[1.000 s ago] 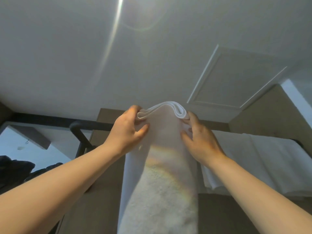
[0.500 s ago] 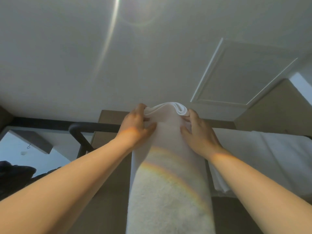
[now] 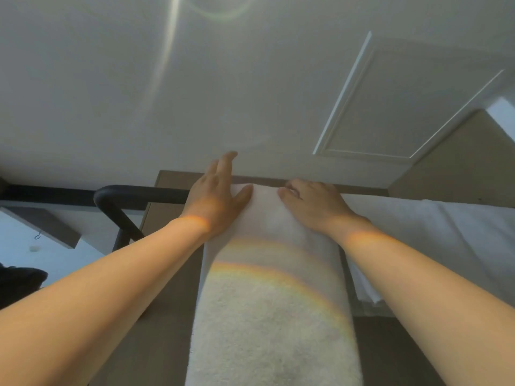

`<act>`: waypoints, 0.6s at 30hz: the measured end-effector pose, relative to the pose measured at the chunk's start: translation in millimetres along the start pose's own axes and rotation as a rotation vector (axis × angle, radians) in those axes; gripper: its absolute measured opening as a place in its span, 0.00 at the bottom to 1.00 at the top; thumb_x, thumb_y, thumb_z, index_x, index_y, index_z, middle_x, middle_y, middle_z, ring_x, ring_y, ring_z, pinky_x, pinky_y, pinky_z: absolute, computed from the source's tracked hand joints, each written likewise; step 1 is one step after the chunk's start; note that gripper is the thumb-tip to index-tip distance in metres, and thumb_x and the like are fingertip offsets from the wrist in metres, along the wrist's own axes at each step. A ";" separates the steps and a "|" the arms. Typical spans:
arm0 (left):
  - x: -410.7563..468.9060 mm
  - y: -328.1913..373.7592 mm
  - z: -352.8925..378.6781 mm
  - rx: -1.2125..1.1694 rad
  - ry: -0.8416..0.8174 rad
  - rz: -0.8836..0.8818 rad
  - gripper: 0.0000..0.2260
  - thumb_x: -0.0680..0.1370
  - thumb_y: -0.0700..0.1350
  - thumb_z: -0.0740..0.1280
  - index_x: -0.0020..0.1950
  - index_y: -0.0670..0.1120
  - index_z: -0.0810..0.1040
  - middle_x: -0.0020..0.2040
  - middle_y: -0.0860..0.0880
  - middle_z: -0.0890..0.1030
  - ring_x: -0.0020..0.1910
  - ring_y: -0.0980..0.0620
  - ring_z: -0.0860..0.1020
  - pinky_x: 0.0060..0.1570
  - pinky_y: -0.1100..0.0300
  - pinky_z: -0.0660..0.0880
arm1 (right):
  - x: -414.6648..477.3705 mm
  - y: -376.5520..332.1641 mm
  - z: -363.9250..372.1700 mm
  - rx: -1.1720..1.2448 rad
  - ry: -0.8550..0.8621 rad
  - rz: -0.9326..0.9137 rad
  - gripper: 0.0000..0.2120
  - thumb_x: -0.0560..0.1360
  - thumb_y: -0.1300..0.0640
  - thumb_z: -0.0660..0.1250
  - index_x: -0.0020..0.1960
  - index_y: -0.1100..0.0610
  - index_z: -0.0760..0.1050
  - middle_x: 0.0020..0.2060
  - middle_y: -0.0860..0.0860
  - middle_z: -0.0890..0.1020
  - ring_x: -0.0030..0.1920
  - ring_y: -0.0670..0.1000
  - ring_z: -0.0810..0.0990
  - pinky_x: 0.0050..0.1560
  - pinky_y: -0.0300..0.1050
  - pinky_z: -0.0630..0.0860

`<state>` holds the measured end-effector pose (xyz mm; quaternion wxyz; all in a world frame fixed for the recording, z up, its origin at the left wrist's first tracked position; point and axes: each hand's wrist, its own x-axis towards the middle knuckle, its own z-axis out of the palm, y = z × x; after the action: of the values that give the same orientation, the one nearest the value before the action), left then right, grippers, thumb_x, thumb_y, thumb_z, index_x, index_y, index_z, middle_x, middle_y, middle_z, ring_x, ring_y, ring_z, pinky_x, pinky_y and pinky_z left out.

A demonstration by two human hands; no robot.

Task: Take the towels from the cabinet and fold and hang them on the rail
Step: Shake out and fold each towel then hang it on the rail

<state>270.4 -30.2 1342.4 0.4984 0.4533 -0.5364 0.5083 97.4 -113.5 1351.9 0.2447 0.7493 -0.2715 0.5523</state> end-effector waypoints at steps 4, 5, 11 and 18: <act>-2.3 -2.5 0.0 0.085 -0.030 0.047 0.18 0.81 0.54 0.61 0.66 0.46 0.70 0.64 0.47 0.72 0.59 0.44 0.74 0.53 0.56 0.68 | 0.7 1.6 -0.9 -0.037 -0.061 -0.040 0.17 0.82 0.44 0.50 0.49 0.54 0.72 0.62 0.60 0.77 0.63 0.59 0.74 0.58 0.48 0.67; -3.1 -2.5 -0.8 0.091 -0.038 0.057 0.16 0.81 0.54 0.61 0.63 0.45 0.72 0.61 0.47 0.73 0.56 0.45 0.74 0.51 0.57 0.68 | 1.3 2.0 -2.2 -0.042 -0.085 -0.039 0.17 0.82 0.44 0.49 0.49 0.53 0.70 0.62 0.60 0.77 0.63 0.59 0.74 0.57 0.48 0.67; -41.9 -4.3 -12.1 -0.107 0.106 0.001 0.19 0.77 0.54 0.68 0.63 0.47 0.71 0.60 0.49 0.71 0.57 0.50 0.72 0.54 0.55 0.73 | 1.8 1.3 -3.0 -0.044 -0.104 -0.049 0.17 0.81 0.43 0.48 0.46 0.53 0.69 0.59 0.60 0.77 0.61 0.59 0.74 0.58 0.51 0.68; -63.2 3.1 -18.5 -0.522 -0.214 -0.621 0.29 0.73 0.66 0.64 0.62 0.45 0.72 0.53 0.48 0.81 0.46 0.51 0.81 0.39 0.62 0.77 | 7.6 4.7 -3.4 -0.045 -0.050 -0.086 0.20 0.81 0.43 0.50 0.37 0.54 0.67 0.56 0.59 0.79 0.58 0.58 0.76 0.46 0.45 0.62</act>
<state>274.5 -12.7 1278.9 0.6674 0.5023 -0.5340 0.1309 93.8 -115.7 1360.4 0.2780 0.7681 -0.2573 0.5163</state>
